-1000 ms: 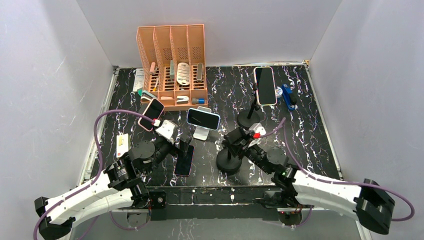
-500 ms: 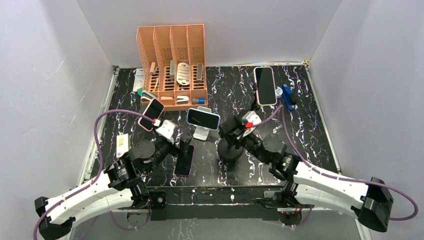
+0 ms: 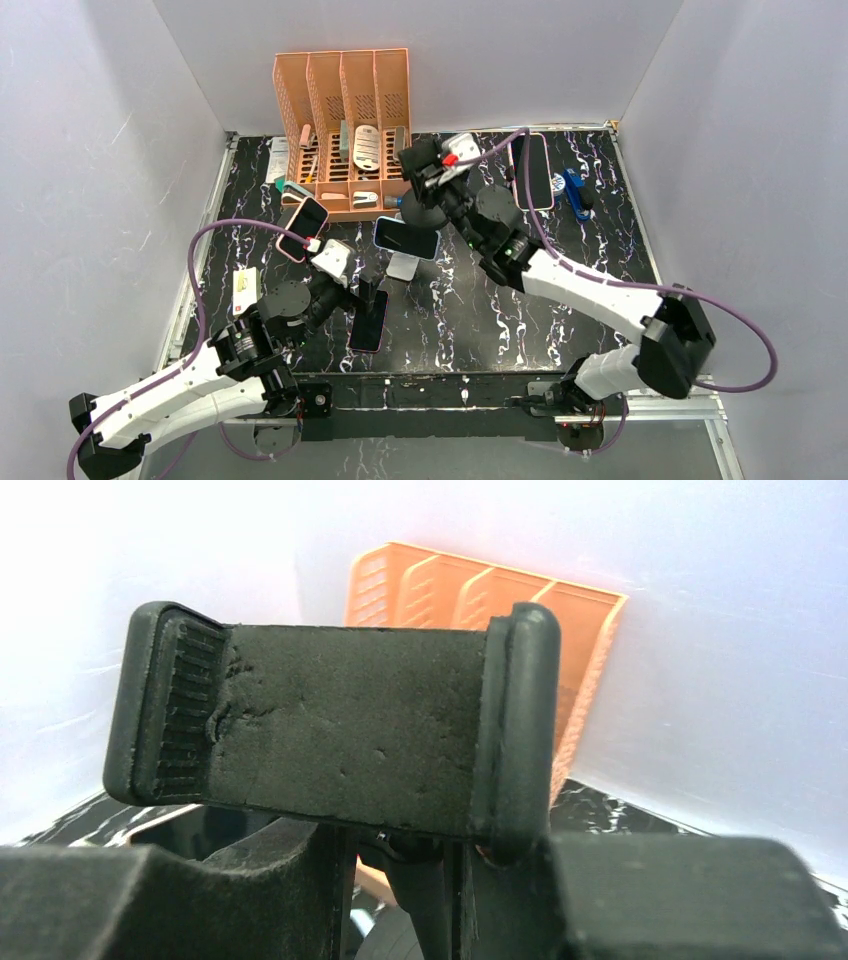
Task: Remove the phone from the phone stand
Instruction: Place the phone stand at the center of the board.
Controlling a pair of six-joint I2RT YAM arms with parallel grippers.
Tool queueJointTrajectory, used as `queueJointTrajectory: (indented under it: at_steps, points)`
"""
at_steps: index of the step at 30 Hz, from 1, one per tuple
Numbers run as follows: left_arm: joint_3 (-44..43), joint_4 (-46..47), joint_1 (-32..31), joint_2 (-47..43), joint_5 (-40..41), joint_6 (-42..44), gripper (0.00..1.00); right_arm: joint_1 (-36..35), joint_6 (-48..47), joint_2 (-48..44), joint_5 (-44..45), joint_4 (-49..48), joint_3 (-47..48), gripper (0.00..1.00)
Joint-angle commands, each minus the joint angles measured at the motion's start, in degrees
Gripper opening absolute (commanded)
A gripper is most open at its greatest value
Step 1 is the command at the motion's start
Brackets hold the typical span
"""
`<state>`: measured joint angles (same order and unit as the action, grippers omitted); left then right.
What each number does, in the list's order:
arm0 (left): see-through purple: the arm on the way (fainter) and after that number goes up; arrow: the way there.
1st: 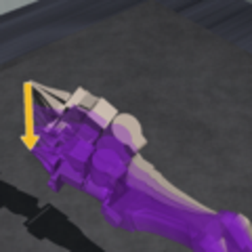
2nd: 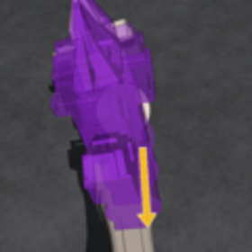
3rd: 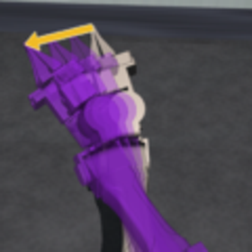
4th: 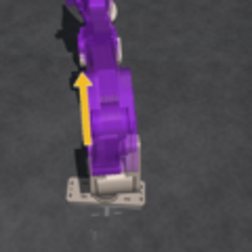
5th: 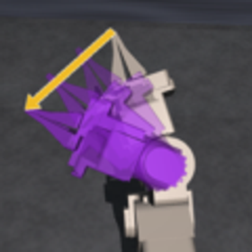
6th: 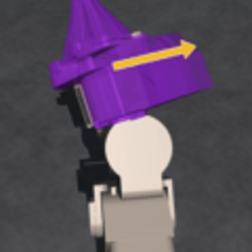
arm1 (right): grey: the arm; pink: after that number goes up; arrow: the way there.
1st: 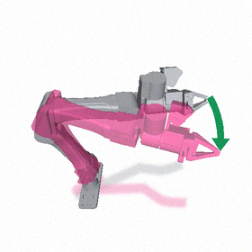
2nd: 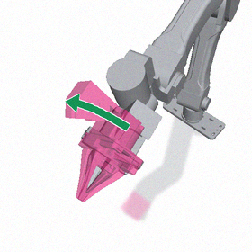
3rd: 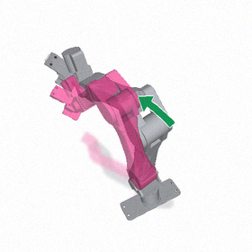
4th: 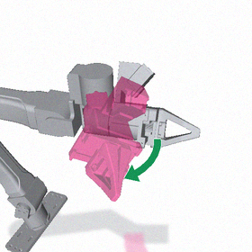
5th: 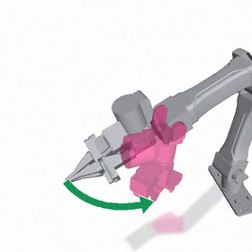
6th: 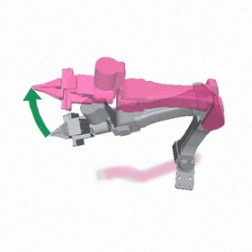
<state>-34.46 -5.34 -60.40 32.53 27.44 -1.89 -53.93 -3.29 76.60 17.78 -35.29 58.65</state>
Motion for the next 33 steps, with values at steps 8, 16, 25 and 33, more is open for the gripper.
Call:
queueJointTrajectory:
  at_steps: [8,16,25,33]
  points:
    - [-1.61,-0.12,-0.07,-1.70,0.60,-0.19,0.77,9.34,-0.74,13.94,4.05,-15.20,15.52,0.01]
    - [-1.39,0.23,-0.07,-1.53,0.52,0.00,0.77,13.29,-1.09,25.54,6.37,-19.06,23.23,0.01]
    - [-1.32,0.23,-0.07,-2.25,1.02,0.15,0.77,15.40,-3.92,34.84,8.84,-21.19,30.17,0.01]
    - [-1.24,0.36,-0.07,-1.48,0.64,0.21,0.77,15.42,-2.26,38.08,10.35,-23.34,29.01,0.01]
